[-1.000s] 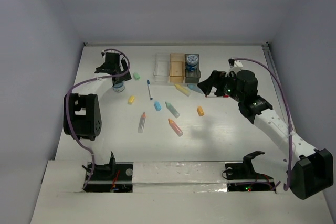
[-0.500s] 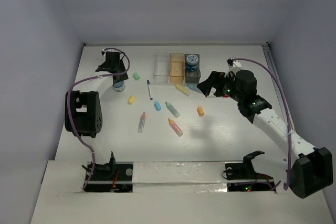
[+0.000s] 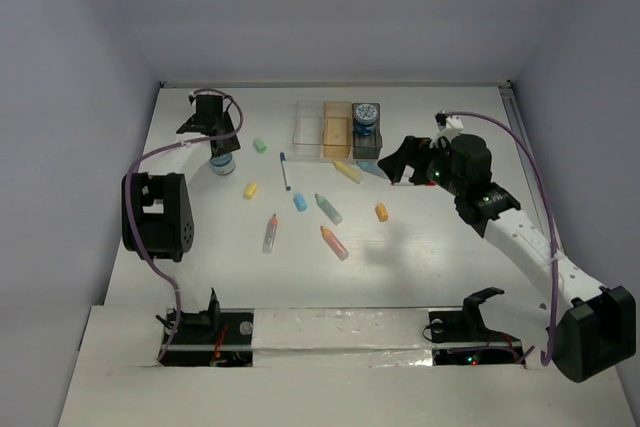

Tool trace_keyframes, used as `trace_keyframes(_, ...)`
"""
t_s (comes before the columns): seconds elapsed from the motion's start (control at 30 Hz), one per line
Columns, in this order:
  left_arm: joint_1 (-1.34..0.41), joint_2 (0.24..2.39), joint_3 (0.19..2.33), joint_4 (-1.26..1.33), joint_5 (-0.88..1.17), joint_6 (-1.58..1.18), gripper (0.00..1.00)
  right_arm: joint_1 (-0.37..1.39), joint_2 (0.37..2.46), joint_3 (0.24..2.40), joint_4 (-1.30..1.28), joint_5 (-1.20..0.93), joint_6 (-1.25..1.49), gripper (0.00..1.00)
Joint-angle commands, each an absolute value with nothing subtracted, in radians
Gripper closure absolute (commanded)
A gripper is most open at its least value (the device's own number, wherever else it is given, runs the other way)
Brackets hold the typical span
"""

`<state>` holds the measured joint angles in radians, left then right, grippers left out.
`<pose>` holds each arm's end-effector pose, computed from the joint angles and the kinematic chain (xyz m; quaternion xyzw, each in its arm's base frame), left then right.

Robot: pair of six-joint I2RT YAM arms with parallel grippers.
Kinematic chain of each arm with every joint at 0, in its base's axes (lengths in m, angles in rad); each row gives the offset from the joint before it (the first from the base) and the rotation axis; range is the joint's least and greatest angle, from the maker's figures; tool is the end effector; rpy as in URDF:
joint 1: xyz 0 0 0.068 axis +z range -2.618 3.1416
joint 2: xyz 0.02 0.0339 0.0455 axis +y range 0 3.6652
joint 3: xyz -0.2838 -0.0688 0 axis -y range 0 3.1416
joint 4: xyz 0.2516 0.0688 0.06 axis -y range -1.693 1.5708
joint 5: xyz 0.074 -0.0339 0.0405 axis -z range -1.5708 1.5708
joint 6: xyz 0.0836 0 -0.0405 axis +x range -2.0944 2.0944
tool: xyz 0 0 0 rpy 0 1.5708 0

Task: Sort the stationery into containers
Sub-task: Pick up the stationery from the center of the board, then place the stationery in the storage box.

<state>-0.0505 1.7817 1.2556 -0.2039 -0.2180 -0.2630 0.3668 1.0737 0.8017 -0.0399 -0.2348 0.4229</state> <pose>0.4434 -0.0043 0.2128 -0.1404 0.8977 0.0348 0.4162 0.2646 0.1225 0.3055 -0.0464 0.8044 0.3123 0.5032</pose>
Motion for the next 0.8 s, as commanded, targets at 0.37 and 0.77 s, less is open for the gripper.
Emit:
trace_keyframes(0.37, -0.391, 1.643, 1.695, -0.312, -0.184, -0.288, 0.84, 0.370, 0.962, 0.782, -0.035, -0.072, 0.449, 0.00)
trace_keyframes(0.77, -0.650, 1.951, 2.026, -0.241, -0.129, -0.296, 0.84, 0.370, 0.877, 0.700, -0.132, 0.009, 0.471, 0.00)
